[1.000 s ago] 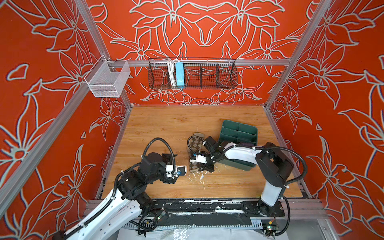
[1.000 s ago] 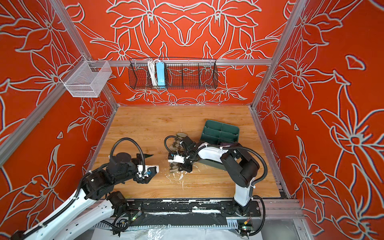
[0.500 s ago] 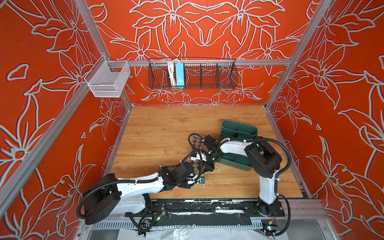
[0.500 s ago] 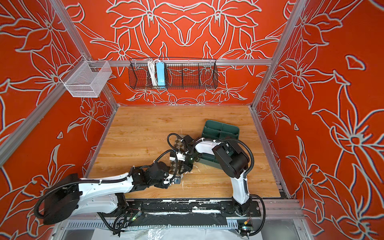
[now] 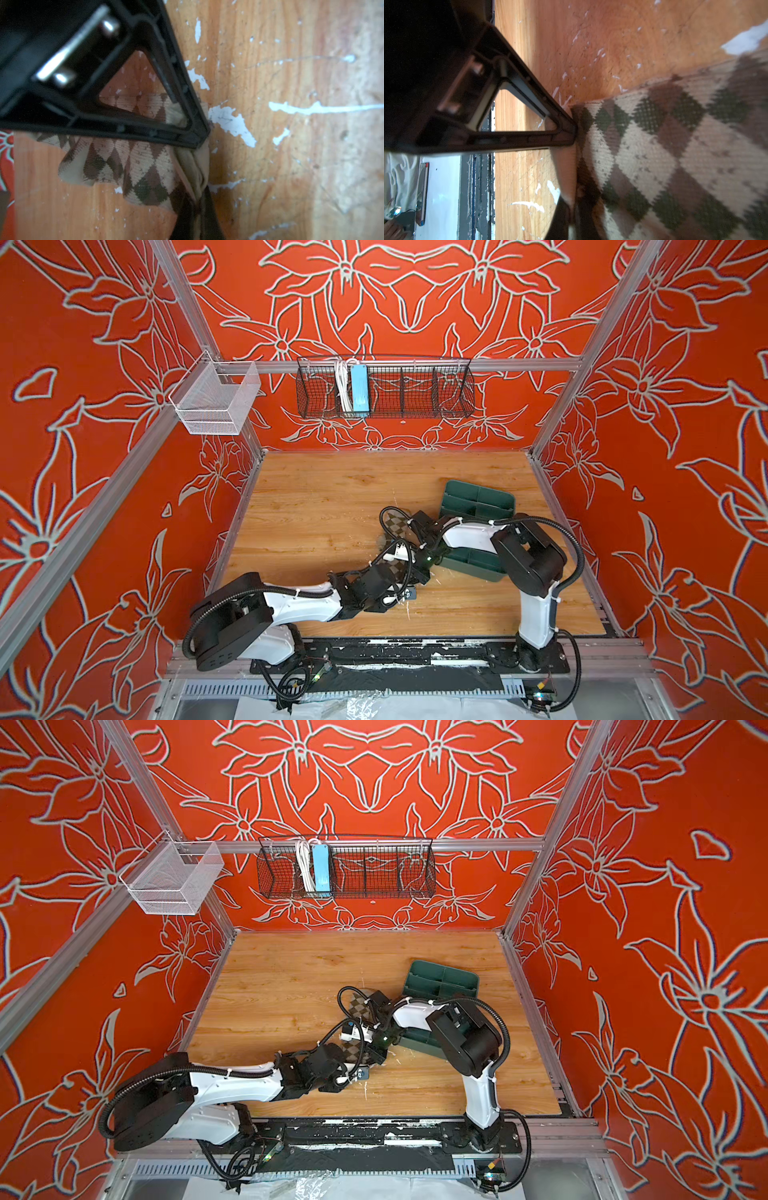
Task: Roll the socks
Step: 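Pinch the argyle sock end with the left gripper beside the right gripper, then hold the sock end with the left gripper while the right gripper lifts away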
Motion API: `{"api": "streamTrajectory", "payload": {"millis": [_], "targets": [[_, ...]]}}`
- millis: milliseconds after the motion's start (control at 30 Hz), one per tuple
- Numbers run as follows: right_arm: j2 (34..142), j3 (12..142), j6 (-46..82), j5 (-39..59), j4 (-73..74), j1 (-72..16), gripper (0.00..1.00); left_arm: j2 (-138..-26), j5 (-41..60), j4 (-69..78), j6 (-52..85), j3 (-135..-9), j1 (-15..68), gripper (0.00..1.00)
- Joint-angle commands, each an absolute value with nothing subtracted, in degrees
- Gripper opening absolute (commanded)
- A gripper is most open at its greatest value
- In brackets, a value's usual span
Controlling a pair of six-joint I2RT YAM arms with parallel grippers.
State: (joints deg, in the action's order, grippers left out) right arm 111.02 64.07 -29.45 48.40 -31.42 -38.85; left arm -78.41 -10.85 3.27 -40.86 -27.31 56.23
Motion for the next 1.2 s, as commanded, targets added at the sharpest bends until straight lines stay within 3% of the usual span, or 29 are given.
{"api": "streamTrajectory", "payload": {"millis": [0,133,267,467,600,700,867,1000,1167], "targets": [[106.1,61.2,-27.1,47.3,-28.4,-37.9,0.09,-78.5,-10.8,-0.3,-41.7,-29.1,56.3,0.00],[95.3,54.5,-23.7,42.5,-20.4,-36.8,0.28,-77.6,-7.4,-9.7,-44.7,-32.3,55.5,0.00],[81.1,47.6,-21.3,30.9,-13.5,-36.2,0.42,-78.0,5.0,-22.8,-44.0,-38.7,51.1,0.00],[57.8,38.6,-19.3,3.4,0.1,-36.1,0.44,-83.8,19.0,-35.6,-41.9,-48.7,44.3,0.00],[43.2,31.8,-31.7,8.9,3.5,-36.7,0.44,-90.9,25.1,-42.2,-41.5,-55.8,40.9,0.00],[37.3,30.5,-43.7,11.7,-3.4,-40.5,0.44,-96.5,28.8,-46.2,-41.0,-60.5,39.0,0.00],[38.7,30.2,-57.0,-1.9,-13.0,-57.4,0.44,-102.1,32.5,-49.1,-39.7,-64.5,36.7,0.00],[48.8,27.9,-61.1,-10.5,-9.9,-69.5,0.45,-104.7,32.9,-50.7,-39.2,-66.7,35.9,0.00],[65.6,26.9,-58.9,-14.6,6.1,-72.4,0.47,-107.4,32.9,-52.2,-38.9,-68.9,35.8,0.00]]}}
